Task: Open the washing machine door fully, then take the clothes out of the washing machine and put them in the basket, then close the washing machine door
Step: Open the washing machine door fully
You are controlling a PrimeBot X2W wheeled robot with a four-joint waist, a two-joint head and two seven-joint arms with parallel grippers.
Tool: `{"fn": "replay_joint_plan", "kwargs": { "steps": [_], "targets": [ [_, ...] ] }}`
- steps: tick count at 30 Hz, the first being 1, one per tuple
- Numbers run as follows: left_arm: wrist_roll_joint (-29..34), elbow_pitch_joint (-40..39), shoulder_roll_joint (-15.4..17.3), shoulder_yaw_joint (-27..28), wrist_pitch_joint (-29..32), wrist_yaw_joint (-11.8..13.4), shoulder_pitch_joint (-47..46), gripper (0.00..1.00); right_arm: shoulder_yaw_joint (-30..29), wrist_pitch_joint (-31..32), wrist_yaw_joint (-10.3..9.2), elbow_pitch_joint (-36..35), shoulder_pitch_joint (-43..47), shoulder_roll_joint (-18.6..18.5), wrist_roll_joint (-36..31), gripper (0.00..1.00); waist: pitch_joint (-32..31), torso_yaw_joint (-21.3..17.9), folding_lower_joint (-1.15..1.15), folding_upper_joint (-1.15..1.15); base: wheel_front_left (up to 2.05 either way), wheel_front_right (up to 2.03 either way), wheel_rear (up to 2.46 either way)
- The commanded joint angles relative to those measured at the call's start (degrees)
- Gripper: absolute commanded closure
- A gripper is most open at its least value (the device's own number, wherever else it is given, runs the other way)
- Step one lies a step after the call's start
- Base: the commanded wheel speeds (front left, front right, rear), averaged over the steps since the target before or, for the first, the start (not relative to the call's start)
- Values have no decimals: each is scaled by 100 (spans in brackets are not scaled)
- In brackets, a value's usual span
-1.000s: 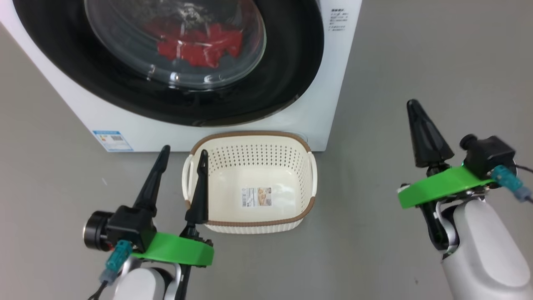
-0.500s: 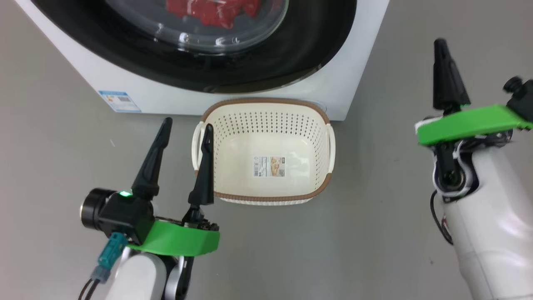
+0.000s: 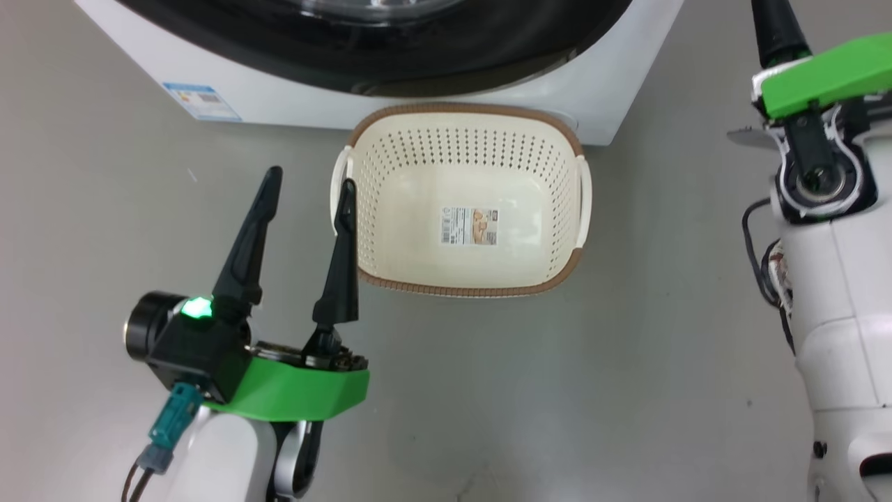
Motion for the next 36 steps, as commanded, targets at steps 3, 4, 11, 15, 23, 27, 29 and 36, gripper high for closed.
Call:
{"fn": "replay_joint_plan", "kwargs": {
  "steps": [3,4,11,15,23,27,29,36],
  "targets": [
    [10,-198,94,166,-28,47,-152,0,-35,477,36,-92,-407,66,307,100,271,115,0,0,0,0,0],
    [8,-203,94,160,-28,47,-162,0,-73,629,36,-69,-485,65,399,100,302,131,0,0,0,0,0],
    [4,-253,94,135,-28,63,-219,0,-249,1374,36,88,-976,-3,717,100,486,206,0,0,0,0,0],
    [-14,-268,94,112,-28,63,-258,0,-395,1769,36,305,-1303,-30,837,100,615,259,0,0,0,0,0],
    [-56,-268,94,0,-28,108,-363,0,-464,2401,36,571,-1804,-2,954,100,820,346,0,0,0,0,0],
    [-127,-243,94,-41,-28,99,-446,0,-469,2545,36,713,-2024,0,859,100,898,370,0,0,0,0,0],
    [-142,-234,94,-41,-28,97,-487,0,-484,2627,36,790,-2149,5,850,100,931,369,0,0,0,0,0],
    [-154,-172,94,-89,-28,100,-540,0,-457,2925,36,1040,-2399,31,836,100,929,356,0,0,0,0,0]
  ]
}}
